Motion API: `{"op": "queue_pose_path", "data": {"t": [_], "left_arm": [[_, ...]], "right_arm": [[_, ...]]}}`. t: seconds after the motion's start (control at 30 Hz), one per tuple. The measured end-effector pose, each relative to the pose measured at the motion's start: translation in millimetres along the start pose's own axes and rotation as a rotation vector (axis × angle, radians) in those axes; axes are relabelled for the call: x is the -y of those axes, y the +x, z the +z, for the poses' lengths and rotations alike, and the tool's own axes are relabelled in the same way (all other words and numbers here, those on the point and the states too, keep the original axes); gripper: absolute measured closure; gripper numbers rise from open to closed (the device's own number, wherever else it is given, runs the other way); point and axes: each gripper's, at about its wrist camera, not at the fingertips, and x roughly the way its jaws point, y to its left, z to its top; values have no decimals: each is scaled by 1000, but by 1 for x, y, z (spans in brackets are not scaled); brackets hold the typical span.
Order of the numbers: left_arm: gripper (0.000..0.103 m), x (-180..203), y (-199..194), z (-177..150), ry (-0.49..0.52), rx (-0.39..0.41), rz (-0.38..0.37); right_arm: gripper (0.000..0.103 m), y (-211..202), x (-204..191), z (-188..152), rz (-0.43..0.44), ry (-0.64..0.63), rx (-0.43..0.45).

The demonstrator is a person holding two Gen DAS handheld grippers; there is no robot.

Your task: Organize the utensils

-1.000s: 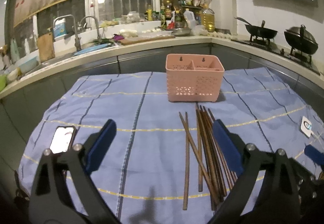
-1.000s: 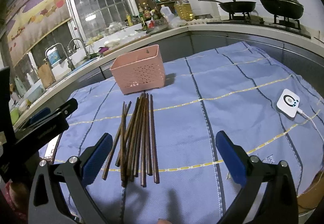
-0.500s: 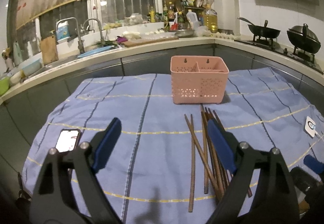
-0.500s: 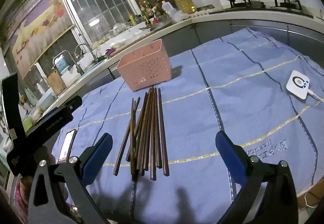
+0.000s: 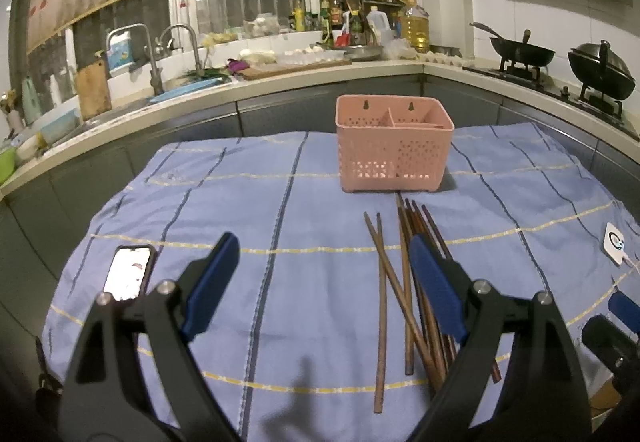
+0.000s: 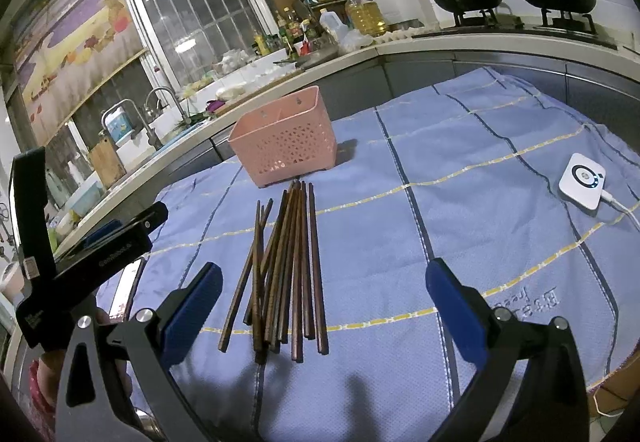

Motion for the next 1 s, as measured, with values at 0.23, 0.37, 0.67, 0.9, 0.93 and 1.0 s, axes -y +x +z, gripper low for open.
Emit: {"op": "queue_pose_path", "data": {"t": [0.23,0.37,0.67,0.9,0.93,1.0], "left_arm": [[19,0,1,-1,3,4,3],[19,1,0,0,2,15,3],[19,-1,-9,2,-1,64,3],[19,-2,-15,3,-7,88,8],[19,-2,-16,4,-8,91,8],[19,-3,-17,3,-11,97,10]], "right_arm": [[3,2,0,1,-12,-6,1],[4,-2,-4,2,-17,-25,23],[4,-9,-13,8,-37,-70,75],[6,-13,-18,11,-59,-92,106],[6,-13,-18,11,-60,-92,108],[6,-13,-18,11,-61,-92,110]]}}
